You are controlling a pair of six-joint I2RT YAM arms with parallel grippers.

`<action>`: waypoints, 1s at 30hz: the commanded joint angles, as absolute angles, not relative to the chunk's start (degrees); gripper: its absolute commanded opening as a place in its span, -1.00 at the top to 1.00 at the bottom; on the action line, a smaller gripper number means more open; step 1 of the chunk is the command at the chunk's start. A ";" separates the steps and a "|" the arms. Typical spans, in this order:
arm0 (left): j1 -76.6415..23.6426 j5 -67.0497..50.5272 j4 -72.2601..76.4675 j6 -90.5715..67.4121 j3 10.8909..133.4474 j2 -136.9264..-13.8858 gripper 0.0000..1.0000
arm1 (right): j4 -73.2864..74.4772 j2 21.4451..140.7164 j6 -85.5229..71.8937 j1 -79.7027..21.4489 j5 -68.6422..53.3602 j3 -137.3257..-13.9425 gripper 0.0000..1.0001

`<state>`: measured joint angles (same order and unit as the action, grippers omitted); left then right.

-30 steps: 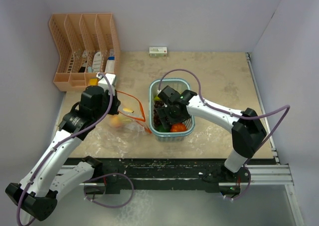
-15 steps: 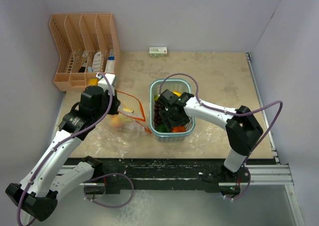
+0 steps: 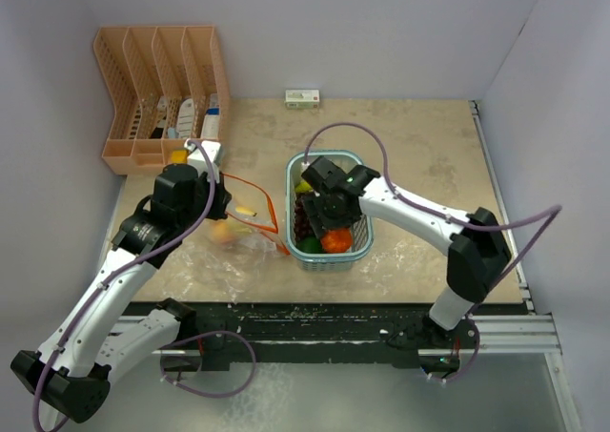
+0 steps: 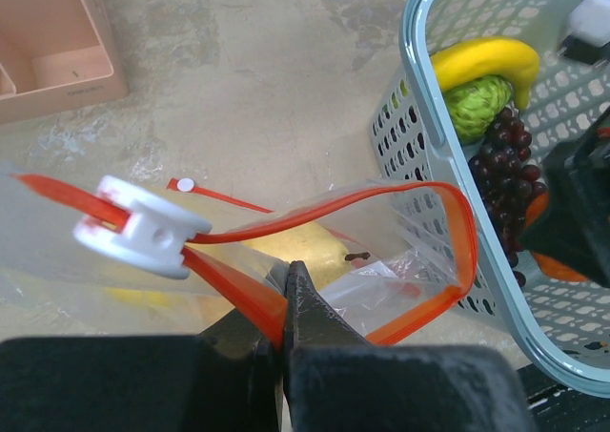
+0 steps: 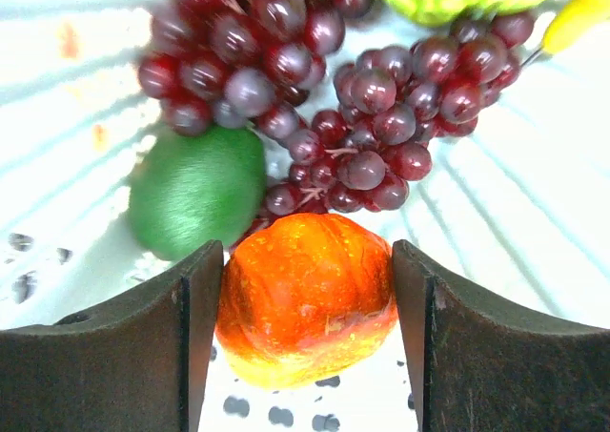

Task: Place the food in the zip-top bag and seal the zipper
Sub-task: Pick up the fake fruit from the bin, then place the fake fruit in the zipper food storage bag.

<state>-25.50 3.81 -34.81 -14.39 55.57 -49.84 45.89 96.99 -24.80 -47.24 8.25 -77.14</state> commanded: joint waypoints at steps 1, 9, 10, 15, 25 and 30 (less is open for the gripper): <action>-24.98 2.34 -31.86 -14.94 57.64 -49.28 1.00 | 47.03 88.66 -25.41 -47.29 10.53 -83.59 0.71; -25.04 -0.59 -33.04 -15.52 59.94 -50.29 1.00 | 26.78 77.06 -22.14 -47.29 -4.88 -78.72 0.73; -24.98 -1.34 -33.19 -15.69 60.23 -50.58 1.00 | 23.43 75.84 -21.95 -47.30 -6.78 -78.07 0.73; -24.96 -4.90 -34.05 -16.24 61.35 -51.72 1.00 | 10.23 74.45 -20.45 -47.36 -18.15 -77.56 0.75; -24.96 -6.08 -35.78 -15.64 64.06 -52.22 1.00 | 0.95 81.20 -22.12 -48.17 -25.59 -79.08 0.79; -24.96 -6.48 -35.78 -15.46 63.91 -52.36 1.00 | -0.67 84.49 -22.85 -49.16 -26.30 -80.65 0.79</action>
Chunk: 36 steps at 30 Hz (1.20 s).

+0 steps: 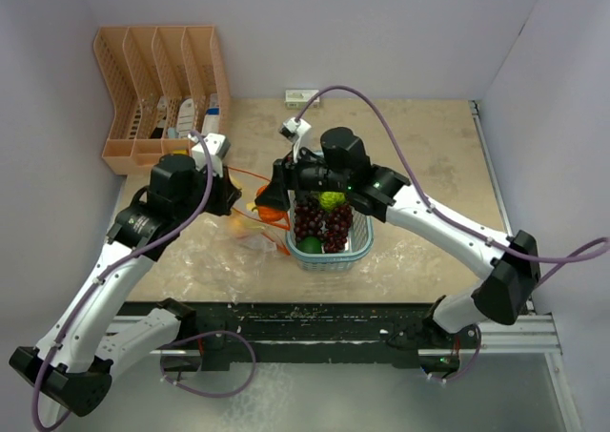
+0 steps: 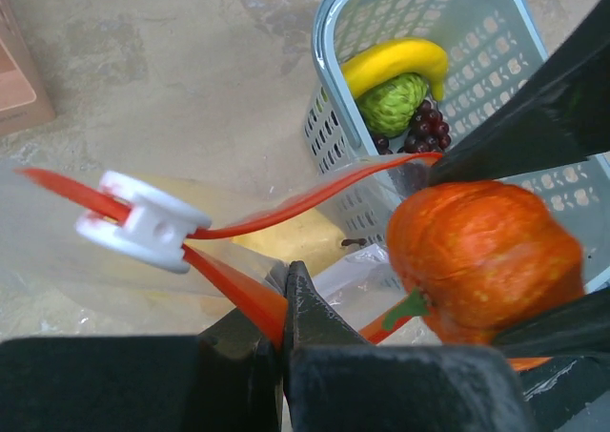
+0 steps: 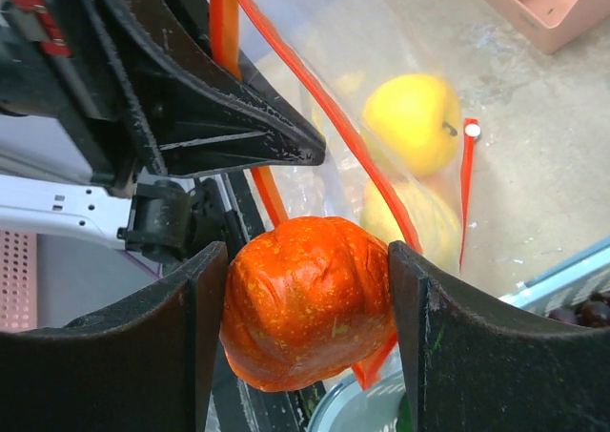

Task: Place the food in the zip-top bag and seal the zipper
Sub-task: Place the fake fruit in the zipper food storage bag.

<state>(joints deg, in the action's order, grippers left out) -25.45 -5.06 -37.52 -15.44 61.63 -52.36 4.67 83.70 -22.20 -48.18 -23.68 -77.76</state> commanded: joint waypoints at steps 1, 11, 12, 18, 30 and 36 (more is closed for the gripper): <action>-24.96 -6.64 -35.70 -15.39 63.85 -52.44 1.00 | -0.90 84.94 -23.05 -49.28 -25.97 -81.10 0.79; -25.01 -12.85 -34.90 -17.37 62.86 -51.19 1.00 | 1.15 91.06 -26.86 -49.89 -2.24 -85.10 0.83; -24.98 -13.62 -34.84 -17.66 62.66 -50.91 1.00 | 1.78 92.07 -26.85 -50.29 0.55 -85.85 0.83; -24.96 -14.44 -34.93 -18.33 61.77 -49.43 1.00 | 5.11 95.00 -26.27 -51.59 7.24 -88.85 0.75; -24.97 -12.68 -30.22 -18.46 58.84 -52.21 1.00 | 6.28 90.00 -24.86 -54.05 0.12 -88.24 -0.99; -24.83 -11.15 -30.25 -18.68 59.38 -52.35 1.00 | 8.93 83.50 -25.04 -54.05 5.07 -83.82 -0.99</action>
<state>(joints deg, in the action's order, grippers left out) -25.19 -12.21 -34.48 -18.02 58.35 -52.71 7.94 89.41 -25.30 -53.91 2.11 -85.76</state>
